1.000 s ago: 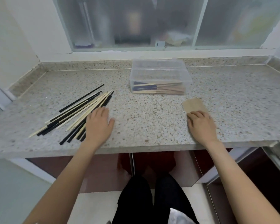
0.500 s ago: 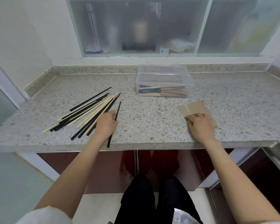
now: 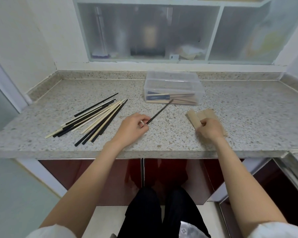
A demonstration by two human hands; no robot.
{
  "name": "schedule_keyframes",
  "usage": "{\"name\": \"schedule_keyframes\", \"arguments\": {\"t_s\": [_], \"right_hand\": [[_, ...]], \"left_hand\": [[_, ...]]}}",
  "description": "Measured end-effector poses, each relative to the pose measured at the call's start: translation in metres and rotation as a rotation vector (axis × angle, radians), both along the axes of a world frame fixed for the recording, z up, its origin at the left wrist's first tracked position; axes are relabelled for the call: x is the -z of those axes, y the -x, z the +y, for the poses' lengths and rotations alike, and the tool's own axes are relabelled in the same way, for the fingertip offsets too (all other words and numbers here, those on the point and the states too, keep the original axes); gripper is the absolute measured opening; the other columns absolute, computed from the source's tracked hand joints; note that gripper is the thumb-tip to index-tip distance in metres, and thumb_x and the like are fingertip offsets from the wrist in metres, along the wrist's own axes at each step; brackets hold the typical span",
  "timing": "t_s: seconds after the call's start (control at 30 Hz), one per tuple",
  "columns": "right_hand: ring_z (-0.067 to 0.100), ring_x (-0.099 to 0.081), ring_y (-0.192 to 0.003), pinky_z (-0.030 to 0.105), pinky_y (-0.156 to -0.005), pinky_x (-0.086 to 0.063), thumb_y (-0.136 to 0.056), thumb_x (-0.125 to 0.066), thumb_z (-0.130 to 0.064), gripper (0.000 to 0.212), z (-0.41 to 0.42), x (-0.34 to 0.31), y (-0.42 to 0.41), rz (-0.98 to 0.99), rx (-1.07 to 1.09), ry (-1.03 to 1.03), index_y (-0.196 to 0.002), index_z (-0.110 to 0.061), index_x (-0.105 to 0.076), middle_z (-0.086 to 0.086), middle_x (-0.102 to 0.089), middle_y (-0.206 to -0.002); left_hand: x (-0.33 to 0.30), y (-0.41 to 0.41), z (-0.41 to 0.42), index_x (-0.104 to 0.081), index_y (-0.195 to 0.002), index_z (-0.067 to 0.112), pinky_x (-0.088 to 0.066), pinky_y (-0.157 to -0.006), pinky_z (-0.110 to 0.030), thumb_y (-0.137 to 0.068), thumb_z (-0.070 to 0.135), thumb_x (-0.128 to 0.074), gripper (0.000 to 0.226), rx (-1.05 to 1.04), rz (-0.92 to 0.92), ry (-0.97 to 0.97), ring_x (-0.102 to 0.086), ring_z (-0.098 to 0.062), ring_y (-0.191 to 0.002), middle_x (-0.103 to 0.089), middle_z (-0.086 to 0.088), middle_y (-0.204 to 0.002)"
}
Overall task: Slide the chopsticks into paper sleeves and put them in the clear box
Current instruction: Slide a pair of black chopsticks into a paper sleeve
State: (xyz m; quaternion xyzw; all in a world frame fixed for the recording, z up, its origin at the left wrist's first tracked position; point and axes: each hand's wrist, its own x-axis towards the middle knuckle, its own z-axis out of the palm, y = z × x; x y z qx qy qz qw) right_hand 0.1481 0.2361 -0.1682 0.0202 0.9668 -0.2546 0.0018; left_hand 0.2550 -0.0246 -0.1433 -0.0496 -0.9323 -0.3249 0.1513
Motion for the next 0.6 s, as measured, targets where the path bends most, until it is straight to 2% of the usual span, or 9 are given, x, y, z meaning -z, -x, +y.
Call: {"name": "schedule_keyframes", "arguments": {"t_s": [0.07, 0.1, 0.2, 0.27, 0.33, 0.37, 0.4, 0.5, 0.6], "right_hand": [[0.031, -0.059, -0.083, 0.032, -0.057, -0.043, -0.086, -0.056, -0.012, 0.012, 0.001, -0.004, -0.007, 0.000, 0.039, 0.198, -0.088, -0.005, -0.065, 0.009, -0.064, -0.081], [0.031, -0.059, -0.082, 0.032, -0.057, -0.046, -0.087, -0.057, -0.012, 0.012, 0.001, -0.006, -0.012, 0.016, 0.066, 0.389, -0.089, -0.003, -0.065, 0.010, -0.063, -0.082], [0.018, -0.058, -0.082, 0.021, -0.056, -0.047, -0.094, -0.055, -0.011, 0.010, 0.001, -0.013, -0.033, -0.042, 0.116, 1.082, -0.101, -0.008, -0.061, 0.003, -0.061, -0.090], [0.014, -0.060, -0.090, 0.020, -0.069, -0.050, -0.095, -0.051, -0.006, 0.014, 0.000, -0.010, -0.043, -0.105, 0.114, 1.434, -0.100, -0.011, -0.063, 0.001, -0.065, -0.097], [0.017, -0.060, -0.105, 0.027, -0.092, -0.048, -0.094, -0.050, -0.002, 0.020, 0.000, -0.002, -0.050, -0.156, 0.124, 1.753, -0.105, -0.013, -0.062, 0.004, -0.068, -0.106], [0.019, -0.059, -0.109, 0.031, -0.098, -0.046, -0.092, -0.050, -0.001, 0.020, -0.001, 0.001, -0.054, -0.179, 0.144, 1.876, -0.107, -0.012, -0.060, 0.006, -0.069, -0.105], [0.020, -0.059, -0.107, 0.032, -0.095, -0.049, -0.092, -0.050, -0.002, 0.017, -0.001, 0.004, -0.057, -0.192, 0.157, 1.951, -0.104, -0.011, -0.058, 0.006, -0.070, -0.101], [0.015, -0.059, -0.079, 0.024, -0.066, -0.054, -0.091, -0.053, -0.006, 0.006, -0.005, 0.005, -0.062, -0.198, 0.150, 1.981, -0.086, -0.010, -0.056, 0.004, -0.063, -0.084], [0.014, -0.055, -0.070, 0.020, -0.058, -0.051, -0.090, -0.050, 0.000, 0.009, -0.009, 0.005, -0.062, -0.135, 0.167, 1.988, -0.088, -0.008, -0.055, 0.006, -0.059, -0.080]], "left_hand": [[-0.010, 0.002, 0.006, -0.064, -0.116, 0.020, -0.041, -0.077, -0.024, -0.093, 0.020, -0.053, 0.025, 0.036, 0.042, 0.075, -0.053, -0.008, -0.086, -0.058, 0.006, -0.103], [-0.013, 0.003, 0.008, -0.064, -0.117, 0.023, -0.041, -0.075, -0.025, -0.095, 0.023, -0.050, 0.025, 0.043, 0.071, 0.126, -0.053, -0.007, -0.086, -0.057, 0.009, -0.103], [-0.012, 0.002, 0.012, -0.062, -0.119, 0.029, -0.042, -0.066, -0.025, -0.097, 0.027, -0.048, 0.026, 0.052, 0.198, 0.233, -0.053, -0.004, -0.082, -0.061, 0.012, -0.102], [-0.005, -0.001, 0.014, -0.065, -0.117, 0.032, -0.046, -0.060, -0.025, -0.095, 0.027, -0.053, 0.025, 0.045, 0.254, 0.238, -0.059, -0.005, -0.078, -0.066, 0.012, -0.100], [0.005, -0.003, 0.017, -0.067, -0.113, 0.033, -0.047, -0.056, -0.023, -0.092, 0.026, -0.059, 0.024, 0.021, 0.269, 0.206, -0.059, -0.004, -0.073, -0.068, 0.011, -0.096], [0.010, -0.005, 0.018, -0.068, -0.111, 0.033, -0.046, -0.056, -0.022, -0.091, 0.025, -0.060, 0.023, 0.003, 0.268, 0.176, -0.058, -0.004, -0.072, -0.069, 0.011, -0.094], [0.014, -0.006, 0.020, -0.068, -0.110, 0.033, -0.046, -0.057, -0.022, -0.090, 0.024, -0.061, 0.023, -0.015, 0.260, 0.139, -0.057, -0.004, -0.072, -0.068, 0.011, -0.092], [0.023, -0.009, 0.020, -0.069, -0.108, 0.033, -0.042, -0.059, -0.020, -0.089, 0.023, -0.062, 0.022, -0.024, 0.229, 0.052, -0.055, -0.007, -0.073, -0.068, 0.010, -0.090], [0.026, -0.011, 0.015, -0.069, -0.108, 0.034, -0.038, -0.061, -0.016, -0.089, 0.024, -0.063, 0.022, 0.020, 0.189, 0.026, -0.055, -0.005, -0.074, -0.068, 0.010, -0.090]]}}
